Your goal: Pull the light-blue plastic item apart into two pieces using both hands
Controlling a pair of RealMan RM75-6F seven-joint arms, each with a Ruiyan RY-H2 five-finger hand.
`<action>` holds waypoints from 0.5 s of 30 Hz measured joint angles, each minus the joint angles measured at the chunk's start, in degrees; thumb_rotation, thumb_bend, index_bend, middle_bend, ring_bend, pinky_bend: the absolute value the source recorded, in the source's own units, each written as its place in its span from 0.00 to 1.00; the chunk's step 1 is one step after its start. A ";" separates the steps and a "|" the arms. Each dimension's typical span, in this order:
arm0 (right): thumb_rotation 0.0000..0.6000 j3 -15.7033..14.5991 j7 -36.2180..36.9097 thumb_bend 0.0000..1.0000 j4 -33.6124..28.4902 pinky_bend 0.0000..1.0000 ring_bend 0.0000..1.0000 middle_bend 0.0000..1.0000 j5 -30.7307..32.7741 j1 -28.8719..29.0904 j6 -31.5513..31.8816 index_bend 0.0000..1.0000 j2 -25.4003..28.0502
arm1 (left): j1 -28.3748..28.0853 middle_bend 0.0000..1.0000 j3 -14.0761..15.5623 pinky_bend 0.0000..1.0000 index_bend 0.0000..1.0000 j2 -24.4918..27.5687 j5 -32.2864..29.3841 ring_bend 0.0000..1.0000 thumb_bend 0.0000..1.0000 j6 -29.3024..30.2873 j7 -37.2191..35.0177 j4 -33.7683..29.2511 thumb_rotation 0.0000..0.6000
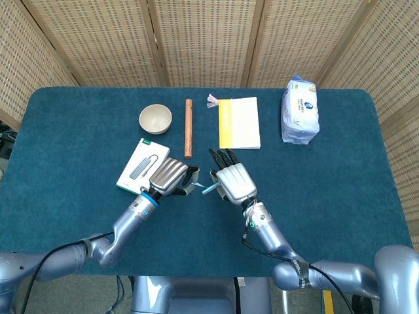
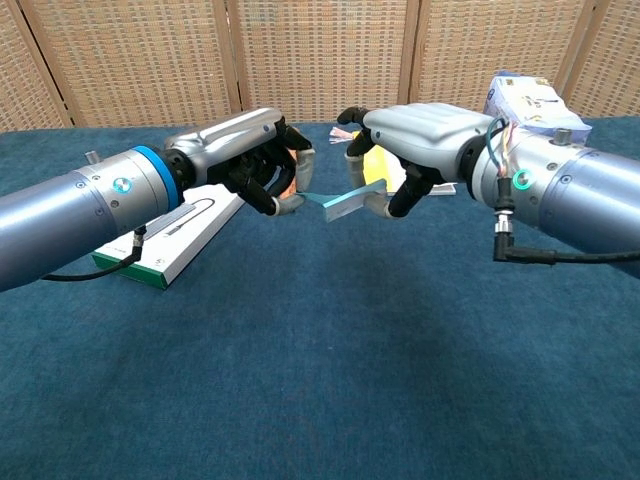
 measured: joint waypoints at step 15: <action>1.00 -0.24 0.41 0.62 -0.33 0.00 0.00 0.01 -0.39 0.02 0.48 0.60 0.79 | -0.60 0.77 0.41 0.69 0.68 -0.03 -0.67 0.76 0.70 -0.51 1.65 -0.05 1.00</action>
